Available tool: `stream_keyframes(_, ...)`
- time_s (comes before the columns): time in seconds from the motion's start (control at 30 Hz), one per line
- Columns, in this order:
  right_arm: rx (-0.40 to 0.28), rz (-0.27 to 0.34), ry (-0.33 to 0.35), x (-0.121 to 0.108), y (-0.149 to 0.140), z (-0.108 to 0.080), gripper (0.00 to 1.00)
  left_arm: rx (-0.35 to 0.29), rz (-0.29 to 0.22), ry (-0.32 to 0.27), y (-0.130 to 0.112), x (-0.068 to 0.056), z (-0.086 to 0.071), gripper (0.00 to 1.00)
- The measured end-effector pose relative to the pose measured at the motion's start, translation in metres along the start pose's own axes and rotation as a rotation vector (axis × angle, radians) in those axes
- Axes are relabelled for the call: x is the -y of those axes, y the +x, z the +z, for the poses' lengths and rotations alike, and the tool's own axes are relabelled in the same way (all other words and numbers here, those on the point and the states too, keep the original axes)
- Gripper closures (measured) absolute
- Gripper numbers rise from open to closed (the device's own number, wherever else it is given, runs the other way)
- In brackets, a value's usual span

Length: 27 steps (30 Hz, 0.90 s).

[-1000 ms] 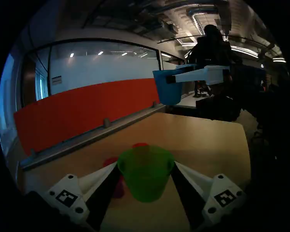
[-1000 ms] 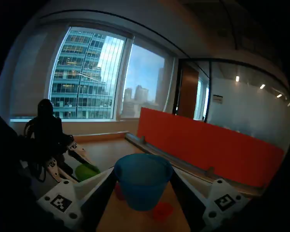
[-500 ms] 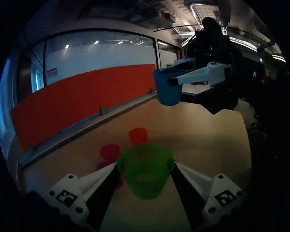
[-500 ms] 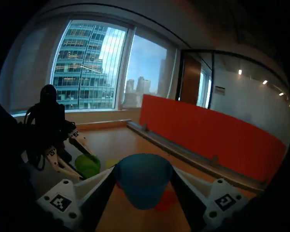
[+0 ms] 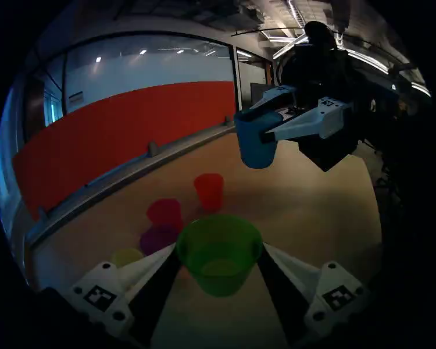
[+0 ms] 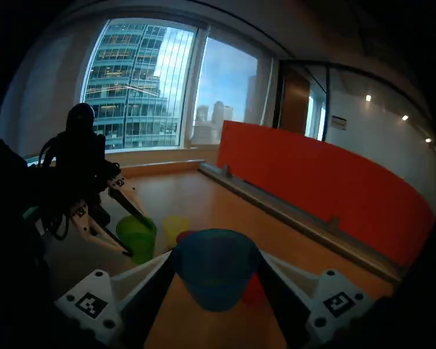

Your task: Pour water

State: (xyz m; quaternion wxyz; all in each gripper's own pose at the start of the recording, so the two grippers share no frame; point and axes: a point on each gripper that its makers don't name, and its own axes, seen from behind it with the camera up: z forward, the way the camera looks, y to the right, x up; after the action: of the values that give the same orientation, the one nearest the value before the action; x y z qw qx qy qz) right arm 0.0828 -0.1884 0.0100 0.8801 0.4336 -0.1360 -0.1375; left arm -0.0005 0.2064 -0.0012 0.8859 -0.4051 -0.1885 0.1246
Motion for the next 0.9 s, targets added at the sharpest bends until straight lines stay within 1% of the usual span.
stream_keyframes(0.17,0.033,0.010,0.011,0.002,-0.016,0.006,0.06,0.033,0.000,-0.003,-0.011,0.002,0.003,0.14)
stream_keyframes(0.57,0.106,0.036,0.046,0.008,-0.046,0.018,0.06,0.089,-0.005,-0.013,-0.029,0.006,0.011,0.13)
stream_keyframes(0.9,0.168,0.049,0.068,0.013,-0.073,0.027,0.06,0.128,-0.022,-0.014,-0.044,0.012,0.020,0.13)
